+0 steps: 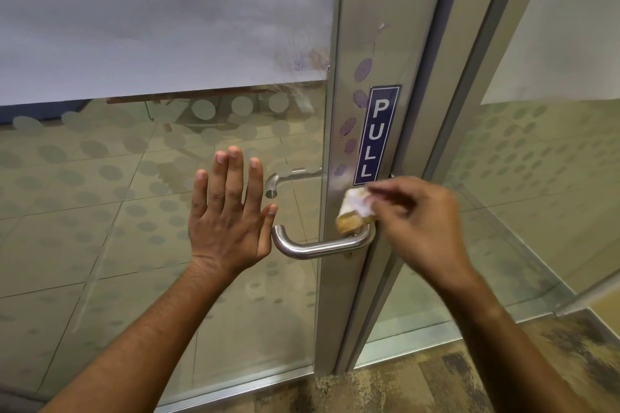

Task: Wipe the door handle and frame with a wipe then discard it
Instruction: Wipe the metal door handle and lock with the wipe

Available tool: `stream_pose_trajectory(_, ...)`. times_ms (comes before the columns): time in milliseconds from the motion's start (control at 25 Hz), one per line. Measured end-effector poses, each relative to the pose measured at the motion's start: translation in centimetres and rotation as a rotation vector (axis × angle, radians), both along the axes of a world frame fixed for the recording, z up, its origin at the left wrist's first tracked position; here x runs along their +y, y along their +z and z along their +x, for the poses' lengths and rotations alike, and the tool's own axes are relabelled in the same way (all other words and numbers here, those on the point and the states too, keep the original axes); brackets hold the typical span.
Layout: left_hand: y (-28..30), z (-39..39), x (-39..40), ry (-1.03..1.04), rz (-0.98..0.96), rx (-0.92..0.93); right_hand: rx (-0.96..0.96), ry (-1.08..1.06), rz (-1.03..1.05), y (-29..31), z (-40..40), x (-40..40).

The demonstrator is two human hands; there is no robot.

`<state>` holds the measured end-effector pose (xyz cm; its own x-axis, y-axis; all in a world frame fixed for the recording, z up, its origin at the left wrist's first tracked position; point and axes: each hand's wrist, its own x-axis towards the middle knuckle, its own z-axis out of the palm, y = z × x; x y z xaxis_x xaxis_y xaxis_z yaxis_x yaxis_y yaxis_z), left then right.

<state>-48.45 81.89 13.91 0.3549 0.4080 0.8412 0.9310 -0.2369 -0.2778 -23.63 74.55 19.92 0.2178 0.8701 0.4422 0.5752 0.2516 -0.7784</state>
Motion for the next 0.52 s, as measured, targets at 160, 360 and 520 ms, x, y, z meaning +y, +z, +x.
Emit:
stream_pose_trajectory(160, 0.2, 0.1, -0.1, 0.003, -0.017, -0.002, 0.16, -0.139, 0.036, -0.9, 3.2, -1.4)
stream_pose_trajectory(360, 0.8, 0.2, -1.1, -0.115, -0.049, -0.076, 0.094, -0.161, -0.035, -3.3, 2.0, -2.0)
stream_pose_trajectory(520, 2.1, 0.1, -1.3, -0.188, -0.028, -0.146, 0.098, -0.092, -0.091, -4.9, 1.2, -1.6)
